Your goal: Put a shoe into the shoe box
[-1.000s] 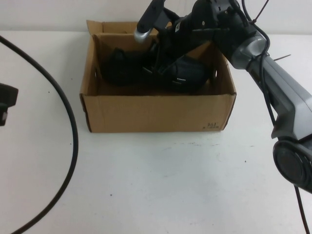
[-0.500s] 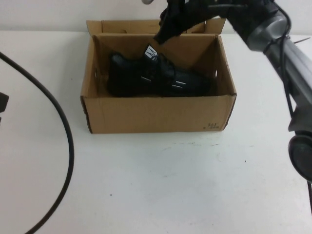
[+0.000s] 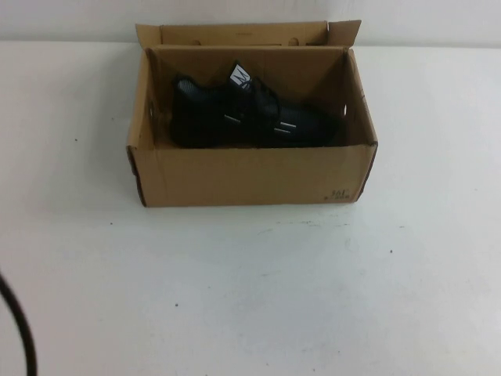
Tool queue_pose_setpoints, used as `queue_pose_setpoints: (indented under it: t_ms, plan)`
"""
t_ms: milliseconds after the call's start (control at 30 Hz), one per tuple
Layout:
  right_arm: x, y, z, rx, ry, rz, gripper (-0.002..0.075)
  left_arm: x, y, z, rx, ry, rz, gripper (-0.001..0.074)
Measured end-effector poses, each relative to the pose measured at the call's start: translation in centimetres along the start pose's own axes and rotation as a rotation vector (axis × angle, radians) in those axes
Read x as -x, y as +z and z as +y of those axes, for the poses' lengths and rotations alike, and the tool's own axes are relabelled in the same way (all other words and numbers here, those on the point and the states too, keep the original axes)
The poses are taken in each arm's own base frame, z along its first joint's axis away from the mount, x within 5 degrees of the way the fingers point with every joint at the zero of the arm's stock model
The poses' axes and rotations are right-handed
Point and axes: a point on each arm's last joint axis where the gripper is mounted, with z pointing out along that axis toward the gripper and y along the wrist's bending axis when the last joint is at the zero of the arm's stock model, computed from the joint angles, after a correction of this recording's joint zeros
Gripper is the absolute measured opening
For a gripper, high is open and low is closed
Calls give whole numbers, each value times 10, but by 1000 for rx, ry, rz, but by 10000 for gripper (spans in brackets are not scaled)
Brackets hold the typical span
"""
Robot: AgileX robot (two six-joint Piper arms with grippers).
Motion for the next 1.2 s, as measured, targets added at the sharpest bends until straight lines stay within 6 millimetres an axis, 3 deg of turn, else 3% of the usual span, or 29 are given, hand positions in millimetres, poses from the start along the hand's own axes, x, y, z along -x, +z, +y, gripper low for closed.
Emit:
queue_pose_setpoints:
  t_ms: [167,367,567,733,1000,1100,1200]
  plan:
    - [17,-56,15,13,-2,-100,-15,-40,-19,-8,51,-54,-154,-1]
    - [29,-115,34,-4,-40,-204,-15,-76,-24,-14,70,-71,-206,-1]
    - [33,-155,49,-15,-79,-268,-17,-88,-20,-16,58,-109,-173,-1]
    - [28,-169,55,-17,-104,-259,-17,-89,-20,-17,56,-118,-170,-1]
    - [-1,-184,65,-6,-118,-155,-17,-89,-20,-17,54,-122,-171,-1]
    - [-23,-189,68,-31,-107,-171,-17,-89,-20,-17,52,-122,-162,-1]
    - [-62,-191,71,-83,-74,-206,-17,-91,-20,-18,47,-122,-146,-1]
